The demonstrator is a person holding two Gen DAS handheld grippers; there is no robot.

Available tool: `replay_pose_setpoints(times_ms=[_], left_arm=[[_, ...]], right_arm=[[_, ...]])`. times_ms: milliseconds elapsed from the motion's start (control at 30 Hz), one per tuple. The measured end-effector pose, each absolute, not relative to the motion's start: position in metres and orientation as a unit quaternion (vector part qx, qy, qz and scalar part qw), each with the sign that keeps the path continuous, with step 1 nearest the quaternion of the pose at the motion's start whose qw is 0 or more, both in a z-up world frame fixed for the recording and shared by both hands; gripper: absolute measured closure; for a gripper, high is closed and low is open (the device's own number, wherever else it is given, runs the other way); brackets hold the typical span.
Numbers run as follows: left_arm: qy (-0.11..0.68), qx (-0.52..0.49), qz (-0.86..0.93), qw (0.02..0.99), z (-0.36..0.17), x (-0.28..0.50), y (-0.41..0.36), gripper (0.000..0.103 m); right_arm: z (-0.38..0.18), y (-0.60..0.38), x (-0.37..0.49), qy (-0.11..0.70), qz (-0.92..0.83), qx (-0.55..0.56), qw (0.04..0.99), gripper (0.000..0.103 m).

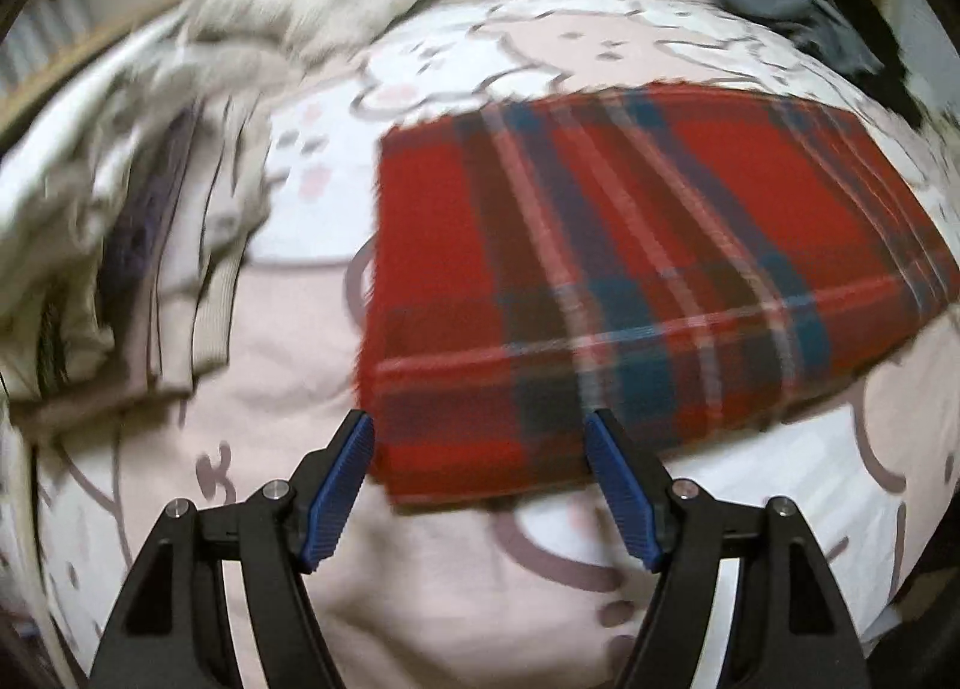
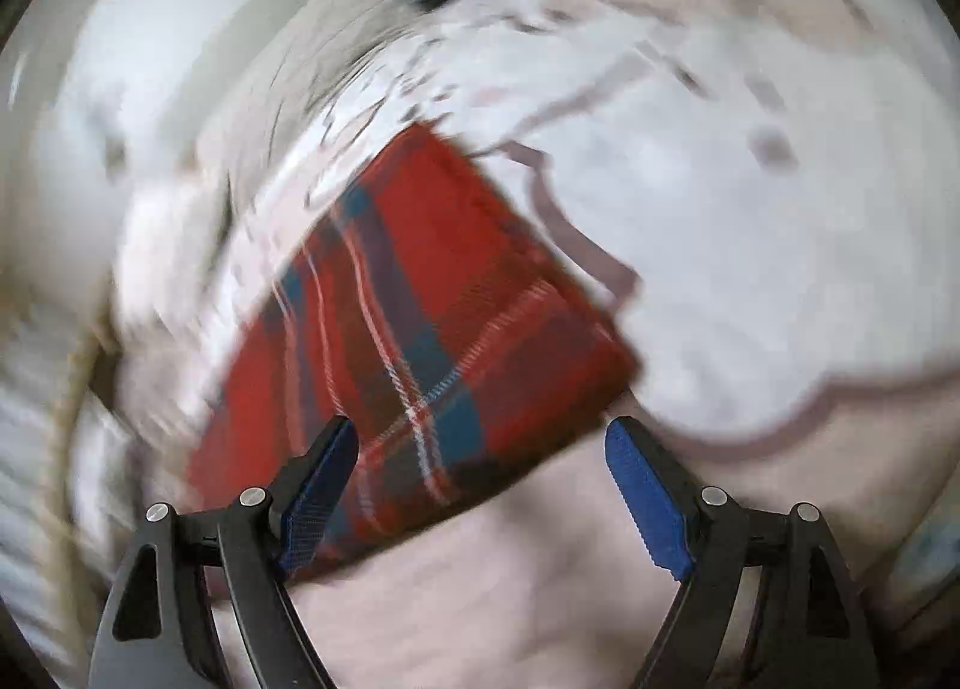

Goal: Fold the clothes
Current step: 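Grasp the folded scarf edge with both grippers and fold it over again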

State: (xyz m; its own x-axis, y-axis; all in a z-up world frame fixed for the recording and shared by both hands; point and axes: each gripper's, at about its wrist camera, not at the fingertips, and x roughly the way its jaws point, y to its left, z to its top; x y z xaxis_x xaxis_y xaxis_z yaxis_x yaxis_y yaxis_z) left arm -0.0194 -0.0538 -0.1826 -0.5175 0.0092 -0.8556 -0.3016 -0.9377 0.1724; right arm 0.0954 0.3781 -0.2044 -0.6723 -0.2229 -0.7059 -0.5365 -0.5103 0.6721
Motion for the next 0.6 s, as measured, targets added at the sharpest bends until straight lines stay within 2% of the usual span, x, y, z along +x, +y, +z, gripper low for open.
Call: replay_pose_setpoints(times_ms=[67, 167, 333, 400, 433, 467, 500, 600], left_arm=[[0.168, -0.462, 0.864, 0.105, -0.178, -0.01, -0.038, 0.03], [0.172, -0.444, 0.87, 0.127, -0.173, 0.001, -0.019, 0.03], [0.179, -0.412, 0.878, 0.165, -0.167, 0.019, 0.023, 0.03], [0.192, -0.389, 0.88, 0.192, -0.166, 0.034, 0.043, 0.03], [0.203, -0.374, 0.881, 0.205, -0.165, 0.043, 0.051, 0.03], [0.217, -0.358, 0.882, 0.216, -0.164, 0.052, 0.06, 0.03], [0.234, -0.339, 0.882, 0.228, -0.163, 0.061, 0.069, 0.03], [0.287, -0.273, 0.881, 0.258, -0.161, 0.084, 0.098, 0.03]], right_arm=[[-0.215, 0.388, 0.105, 0.559, 0.737, -0.368, 0.09, 0.027], [-0.231, 0.4, 0.107, 0.629, 0.692, -0.346, 0.075, 0.029], [-0.24, 0.407, 0.087, 0.641, 0.683, -0.344, 0.072, 0.03], [-0.242, 0.41, 0.079, 0.634, 0.688, -0.344, 0.076, 0.036], [-0.243, 0.411, 0.077, 0.63, 0.692, -0.343, 0.079, 0.051], [-0.243, 0.414, 0.075, 0.624, 0.697, -0.344, 0.084, 0.075], [-0.245, 0.416, 0.073, 0.619, 0.698, -0.35, 0.087, 0.083], [-0.248, 0.422, 0.084, 0.638, 0.683, -0.347, 0.074, 0.086]])
